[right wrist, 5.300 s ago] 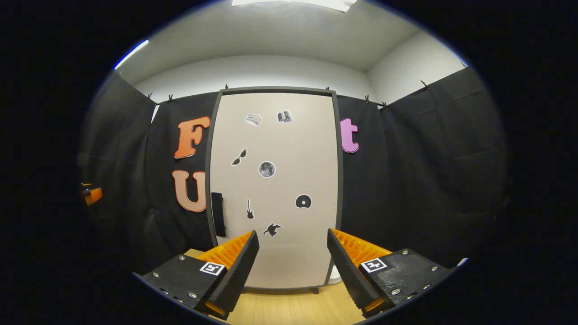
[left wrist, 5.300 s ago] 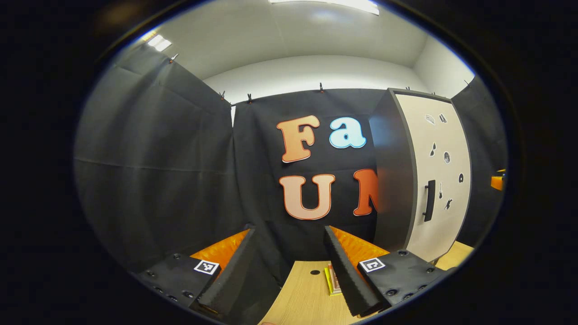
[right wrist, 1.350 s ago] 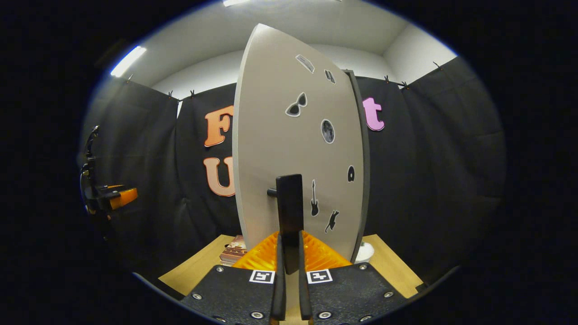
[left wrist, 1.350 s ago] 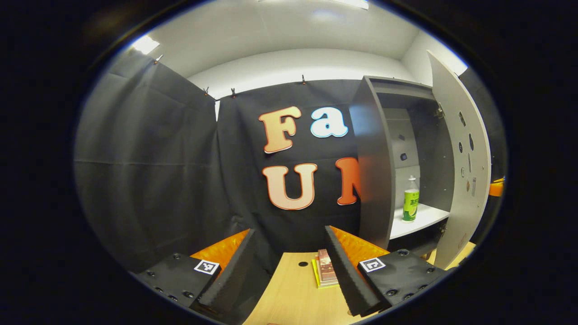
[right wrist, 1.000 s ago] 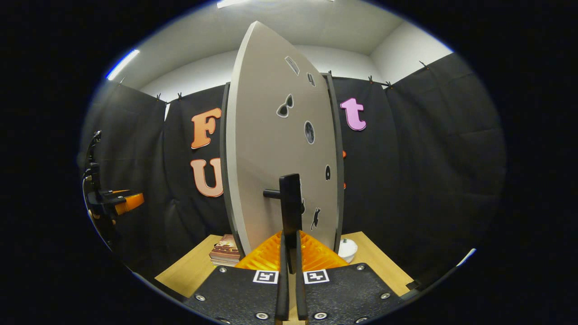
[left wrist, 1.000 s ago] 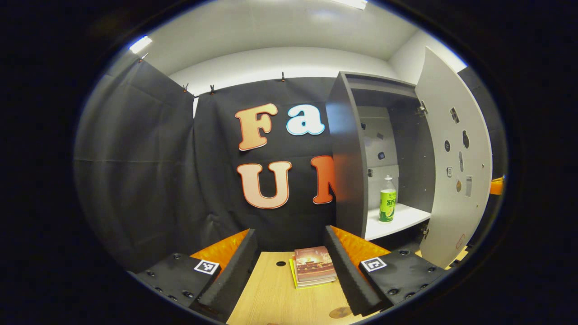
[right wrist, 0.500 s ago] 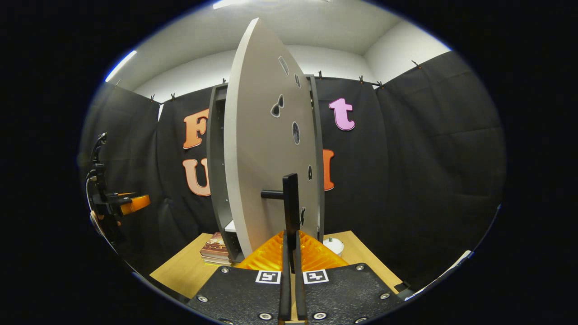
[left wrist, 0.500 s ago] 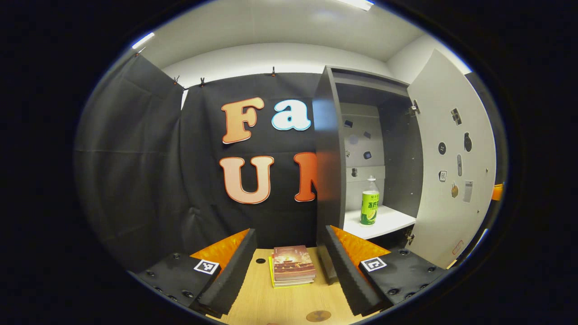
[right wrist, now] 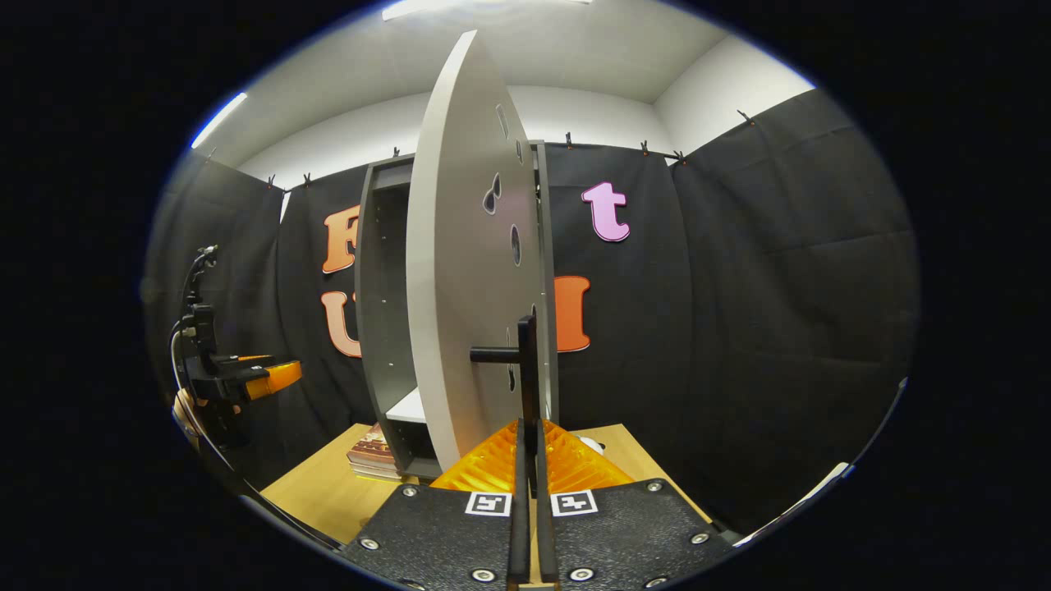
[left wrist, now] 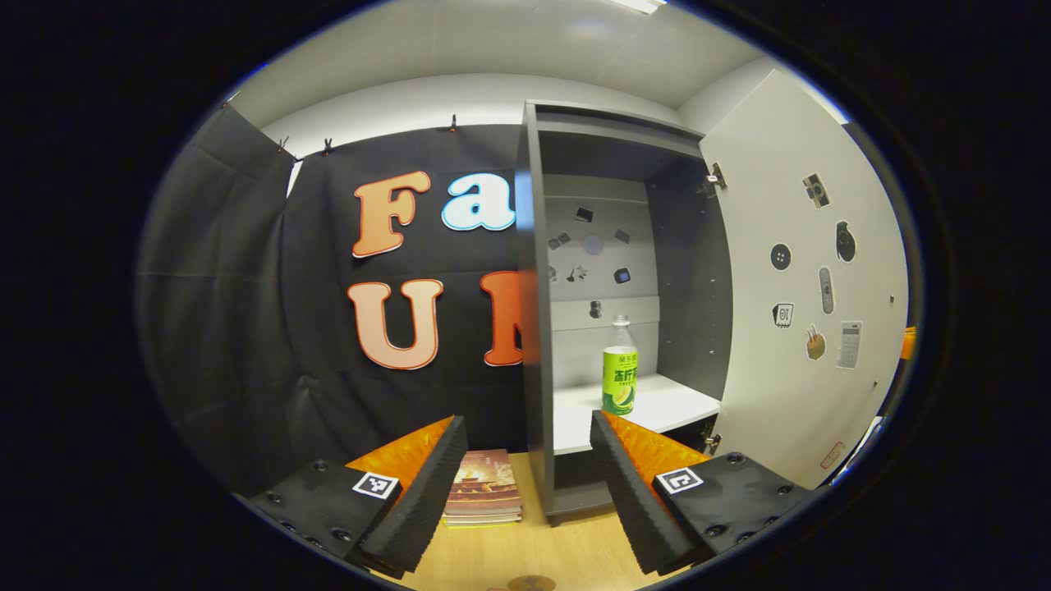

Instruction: Open the cabinet door with the right hand, grasp the bottle in the cabinet with the left hand and place it on the coaster, then close the cabinet door with the right hand.

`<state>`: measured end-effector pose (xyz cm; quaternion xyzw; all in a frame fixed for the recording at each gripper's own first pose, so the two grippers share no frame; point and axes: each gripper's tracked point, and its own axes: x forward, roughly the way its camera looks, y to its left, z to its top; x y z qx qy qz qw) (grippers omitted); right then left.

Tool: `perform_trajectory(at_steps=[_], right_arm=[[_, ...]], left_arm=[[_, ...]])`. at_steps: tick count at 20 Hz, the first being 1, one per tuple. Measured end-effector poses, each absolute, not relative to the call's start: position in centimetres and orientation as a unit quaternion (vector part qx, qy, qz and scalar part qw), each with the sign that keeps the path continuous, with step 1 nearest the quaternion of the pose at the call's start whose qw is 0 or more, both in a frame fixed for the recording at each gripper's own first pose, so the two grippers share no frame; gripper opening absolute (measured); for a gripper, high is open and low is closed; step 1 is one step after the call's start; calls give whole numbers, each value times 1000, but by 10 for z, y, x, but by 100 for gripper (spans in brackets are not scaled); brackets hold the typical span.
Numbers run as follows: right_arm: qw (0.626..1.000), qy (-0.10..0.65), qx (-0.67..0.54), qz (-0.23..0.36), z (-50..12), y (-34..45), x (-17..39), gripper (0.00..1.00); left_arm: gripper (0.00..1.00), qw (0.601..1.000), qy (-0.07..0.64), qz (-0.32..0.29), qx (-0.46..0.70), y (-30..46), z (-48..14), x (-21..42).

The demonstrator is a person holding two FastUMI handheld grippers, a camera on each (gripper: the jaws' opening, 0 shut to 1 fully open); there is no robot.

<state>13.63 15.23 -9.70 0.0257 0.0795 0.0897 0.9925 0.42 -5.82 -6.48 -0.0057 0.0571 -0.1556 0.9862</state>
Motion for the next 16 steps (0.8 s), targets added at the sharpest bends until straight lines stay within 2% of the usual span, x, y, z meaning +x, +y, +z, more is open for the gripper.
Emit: perform_trajectory(at_steps=[7,16], right_arm=[[995,77,5,67,-97,129,141,3],[990,80,18,111,-99,137,140,3]], left_arm=[[97,981,62,-180,-28,-90,-67,8],[98,978,76,-192,-39,-120,-71,22]])
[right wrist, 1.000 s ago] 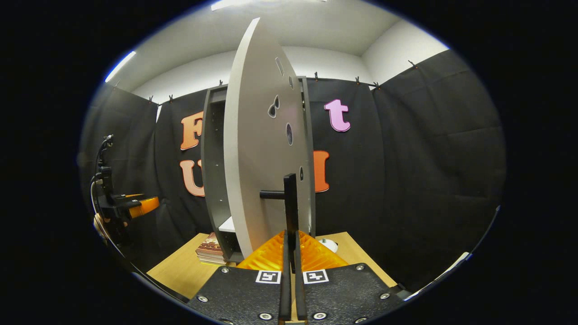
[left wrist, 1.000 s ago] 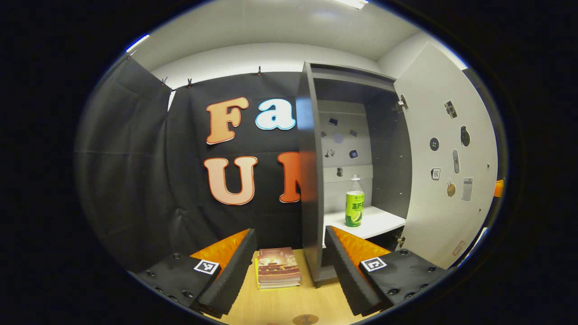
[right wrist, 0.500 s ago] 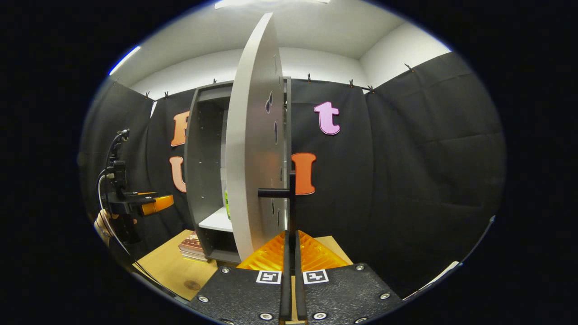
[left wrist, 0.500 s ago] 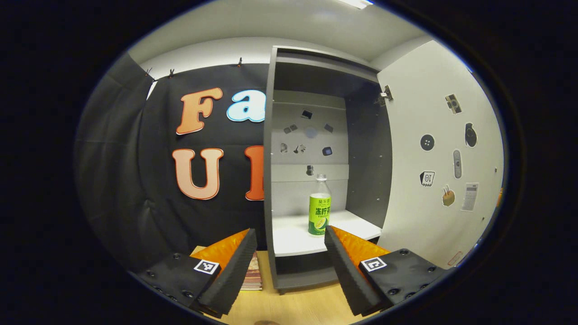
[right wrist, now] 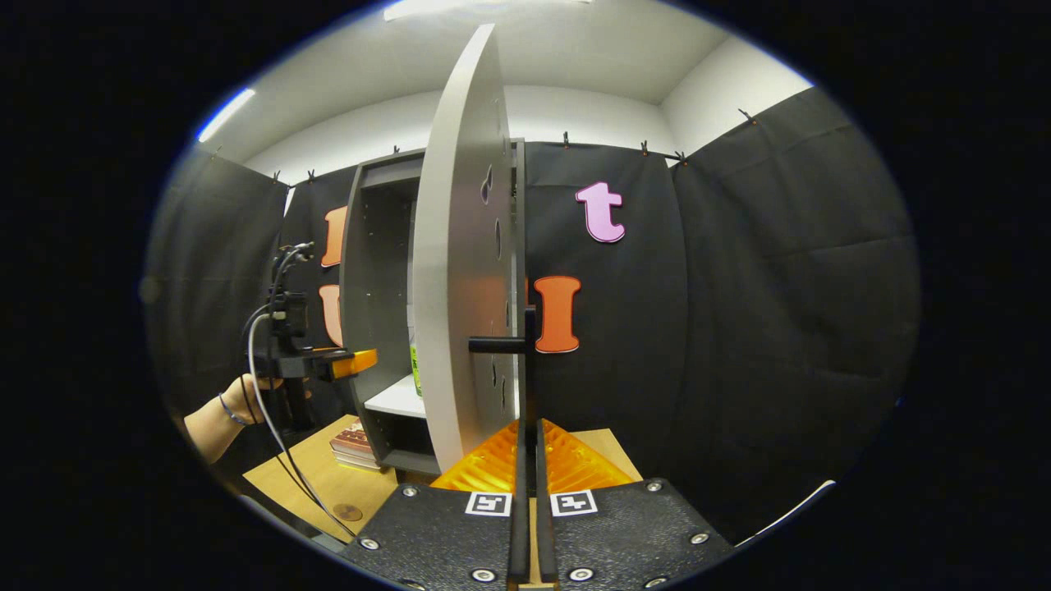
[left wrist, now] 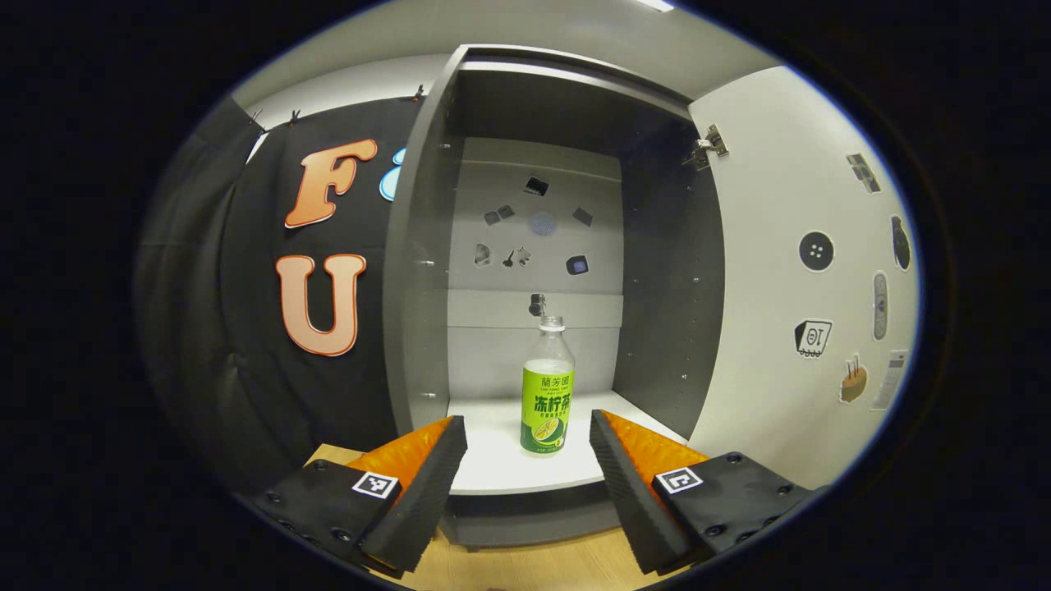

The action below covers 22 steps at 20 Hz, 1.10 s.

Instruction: Open the cabinet door with the right hand, grasp the bottle in the cabinet with the left hand and place it on the coaster, then close the cabinet door with the right hand.

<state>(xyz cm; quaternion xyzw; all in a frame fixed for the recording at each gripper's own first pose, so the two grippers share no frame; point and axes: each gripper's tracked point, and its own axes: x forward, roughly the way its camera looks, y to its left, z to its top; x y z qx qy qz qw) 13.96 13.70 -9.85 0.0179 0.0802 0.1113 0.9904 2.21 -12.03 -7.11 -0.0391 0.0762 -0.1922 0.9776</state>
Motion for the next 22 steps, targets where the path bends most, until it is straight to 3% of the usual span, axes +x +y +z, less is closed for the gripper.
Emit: perform_trajectory(at_steps=[3,10,12,19,21,22], right_arm=[[988,84,40,122,-98,145,132,5],[995,72,12,69,-97,117,135,11],[996,75,14,53,-98,108,136,27],[995,86,41,10,-106,76,127,23],[995,90,43,3,-109,67,129,23],[995,94,44,1,-112,68,133,23]], left_arm=[[98,978,73,-194,-29,-125,-71,30],[98,976,80,-200,-18,-135,-79,44],[98,978,82,-189,-3,-129,-83,50],[98,976,120,-183,-18,-138,-100,58],[94,974,128,-183,-29,-141,-104,61],[88,975,128,-180,-33,-142,-102,62]])
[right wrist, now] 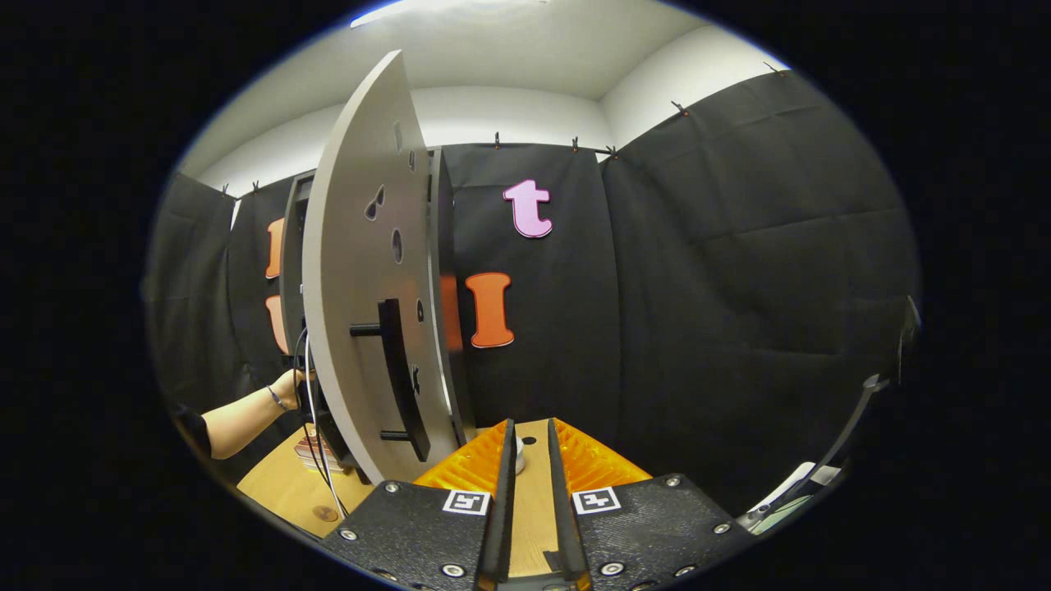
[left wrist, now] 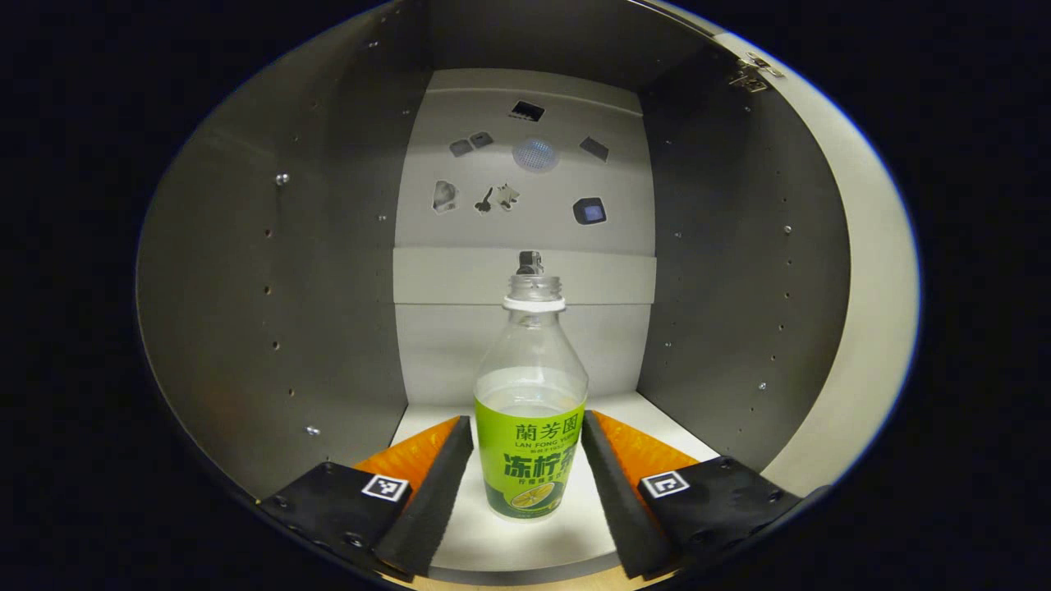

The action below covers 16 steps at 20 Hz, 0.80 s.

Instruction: Open the cabinet door with the right hand, grasp the bottle in the cabinet with the left hand and place it on the coaster, then close the cabinet door with the right hand.

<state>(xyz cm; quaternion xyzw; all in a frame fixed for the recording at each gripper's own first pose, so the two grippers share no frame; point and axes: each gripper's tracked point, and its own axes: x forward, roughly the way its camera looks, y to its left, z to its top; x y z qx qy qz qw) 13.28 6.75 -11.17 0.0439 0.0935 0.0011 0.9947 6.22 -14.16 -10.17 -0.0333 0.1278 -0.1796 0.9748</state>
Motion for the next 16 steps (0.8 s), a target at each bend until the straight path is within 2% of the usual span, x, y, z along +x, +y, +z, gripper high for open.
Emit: perform_trajectory(at_steps=[2,6,14,15,16], right_arm=[[994,101,44,-1,-118,66,134,23],[994,101,48,2,-118,68,139,23],[994,91,59,32,-112,83,144,23],[993,91,60,36,-113,84,142,18],[993,90,62,40,-111,86,141,23]], left_arm=[[81,974,135,-179,-44,-143,-103,61],[82,971,134,-189,-60,-140,-96,46],[81,969,120,-208,-64,-116,-73,-27],[81,969,119,-205,-63,-110,-72,-35],[81,970,117,-202,-61,-103,-71,-41]])
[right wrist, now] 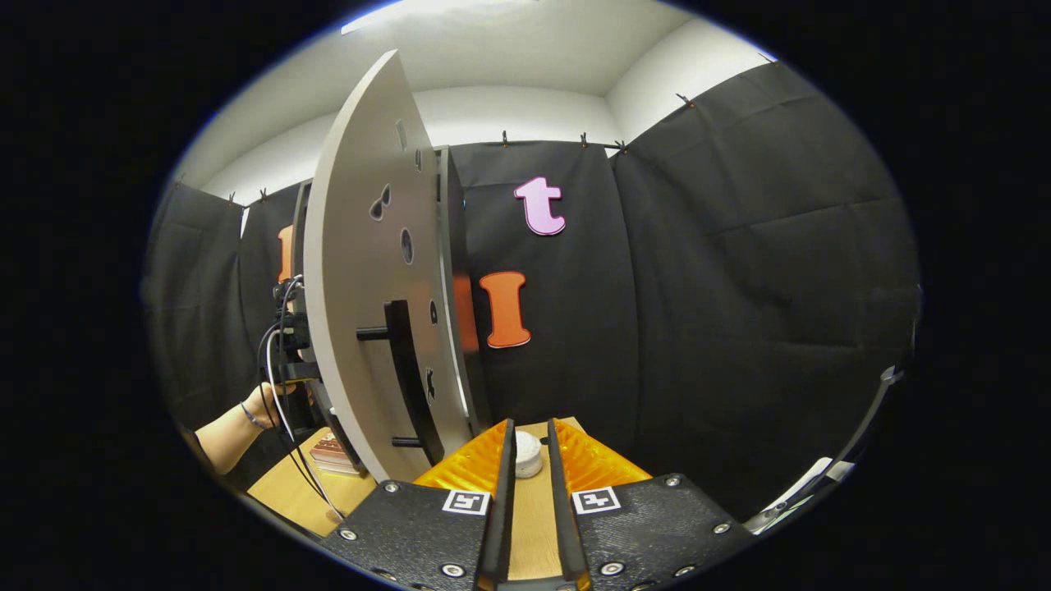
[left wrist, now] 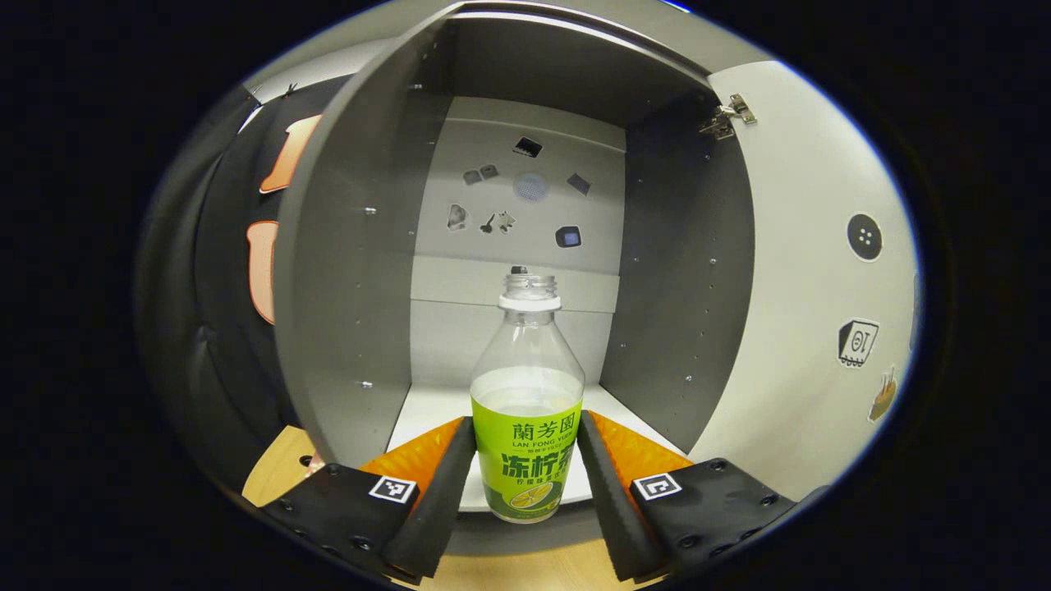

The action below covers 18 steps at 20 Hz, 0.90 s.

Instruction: Open the cabinet door with the right hand, grasp the bottle in the cabinet with the left hand and place it on the coaster, then close the cabinet door with the right hand.

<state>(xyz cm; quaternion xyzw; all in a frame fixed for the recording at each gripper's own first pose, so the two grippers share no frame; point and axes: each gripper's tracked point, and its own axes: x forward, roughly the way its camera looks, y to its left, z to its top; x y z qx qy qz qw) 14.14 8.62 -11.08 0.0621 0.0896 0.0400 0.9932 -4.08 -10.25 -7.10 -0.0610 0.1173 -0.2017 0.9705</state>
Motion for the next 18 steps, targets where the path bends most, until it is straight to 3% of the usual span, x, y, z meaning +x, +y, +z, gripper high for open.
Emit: perform_trajectory(at_steps=[2,4,5,18], right_arm=[[993,88,66,46,-110,88,138,18],[993,87,68,51,-108,89,136,18],[992,86,69,53,-108,88,134,23],[989,86,74,94,-104,116,126,23]], left_arm=[[81,973,113,-194,-58,-87,-69,-57],[81,975,112,-186,-55,-68,-71,-72],[80,976,113,-180,-51,-57,-73,-78],[82,984,130,-115,-29,67,-141,-167]])
